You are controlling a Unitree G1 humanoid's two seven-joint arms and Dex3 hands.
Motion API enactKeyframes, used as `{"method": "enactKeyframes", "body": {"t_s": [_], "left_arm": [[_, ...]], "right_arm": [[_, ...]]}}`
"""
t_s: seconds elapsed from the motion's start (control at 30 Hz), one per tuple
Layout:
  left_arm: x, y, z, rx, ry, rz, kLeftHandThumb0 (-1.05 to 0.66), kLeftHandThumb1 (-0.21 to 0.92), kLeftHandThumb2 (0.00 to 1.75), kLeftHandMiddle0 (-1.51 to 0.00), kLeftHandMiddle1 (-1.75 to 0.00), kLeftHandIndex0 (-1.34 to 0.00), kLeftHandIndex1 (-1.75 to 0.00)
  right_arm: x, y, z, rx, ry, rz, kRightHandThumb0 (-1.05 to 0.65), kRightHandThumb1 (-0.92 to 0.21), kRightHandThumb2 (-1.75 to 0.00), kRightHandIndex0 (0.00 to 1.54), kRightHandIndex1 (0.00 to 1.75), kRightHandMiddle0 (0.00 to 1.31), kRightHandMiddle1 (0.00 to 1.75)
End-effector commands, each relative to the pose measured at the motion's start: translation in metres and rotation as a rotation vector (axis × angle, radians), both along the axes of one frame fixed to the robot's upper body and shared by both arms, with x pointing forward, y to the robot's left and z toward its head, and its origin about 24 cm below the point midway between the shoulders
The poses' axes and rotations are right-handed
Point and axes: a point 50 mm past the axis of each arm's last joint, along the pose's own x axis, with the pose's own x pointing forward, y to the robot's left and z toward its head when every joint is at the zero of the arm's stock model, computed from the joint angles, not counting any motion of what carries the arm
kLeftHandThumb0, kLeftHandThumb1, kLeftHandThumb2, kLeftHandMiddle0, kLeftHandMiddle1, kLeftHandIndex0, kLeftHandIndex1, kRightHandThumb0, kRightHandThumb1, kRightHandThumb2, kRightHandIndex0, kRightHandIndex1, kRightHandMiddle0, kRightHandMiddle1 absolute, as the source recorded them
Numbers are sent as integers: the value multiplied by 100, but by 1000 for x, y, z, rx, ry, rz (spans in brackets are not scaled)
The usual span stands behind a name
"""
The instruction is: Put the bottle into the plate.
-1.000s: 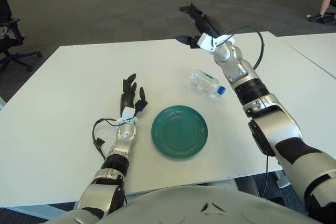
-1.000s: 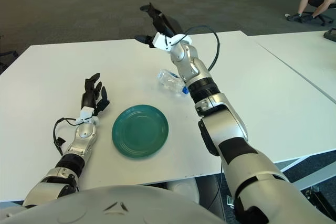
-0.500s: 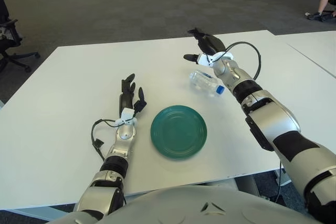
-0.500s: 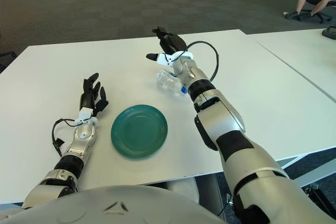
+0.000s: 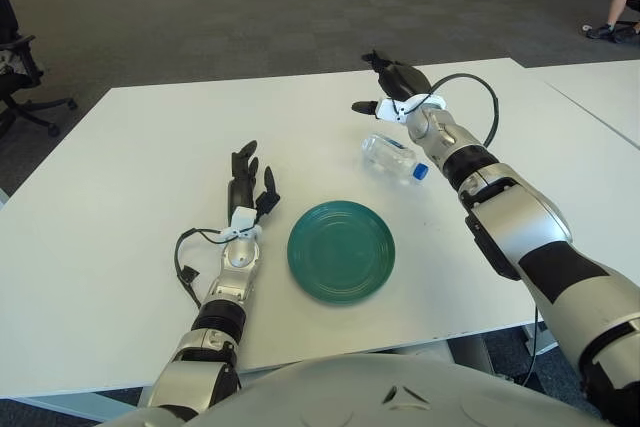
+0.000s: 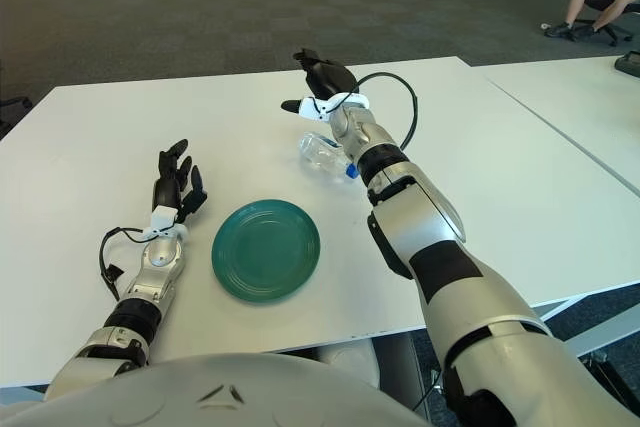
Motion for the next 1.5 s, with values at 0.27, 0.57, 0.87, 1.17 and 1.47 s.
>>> {"method": "enactKeyframes", "body": {"t_s": [0.27, 0.57, 0.87, 1.17, 1.47], "left_arm": [[-5, 9, -1, 6, 25, 15, -74, 92, 85, -40, 0, 0, -81], [-3, 11, 1, 6, 35, 17, -75, 92, 85, -39, 0, 0, -80], [1, 11, 3, -2, 41, 9, -74, 92, 85, -38, 0, 0, -79], [1, 11, 6, -2, 46, 7, -73, 92, 86, -37, 0, 0, -78], [1, 11, 7, 0, 49, 7, -73, 92, 86, -37, 0, 0, -78]], "right_arm": [[10, -15, 12, -70, -5, -107, -89, -92, -37, 25, 2, 0, 39], [6, -17, -2, -131, 13, -139, -94, -92, -46, 26, 2, 0, 38], [2, -17, -16, -215, 28, -156, -92, -92, -45, 27, 3, 0, 39], [-1, -20, -26, -268, 64, -167, -90, -92, -46, 28, 3, 0, 32], [-3, -22, -35, -338, 137, -159, -94, -92, -50, 26, 2, 0, 31]]}}
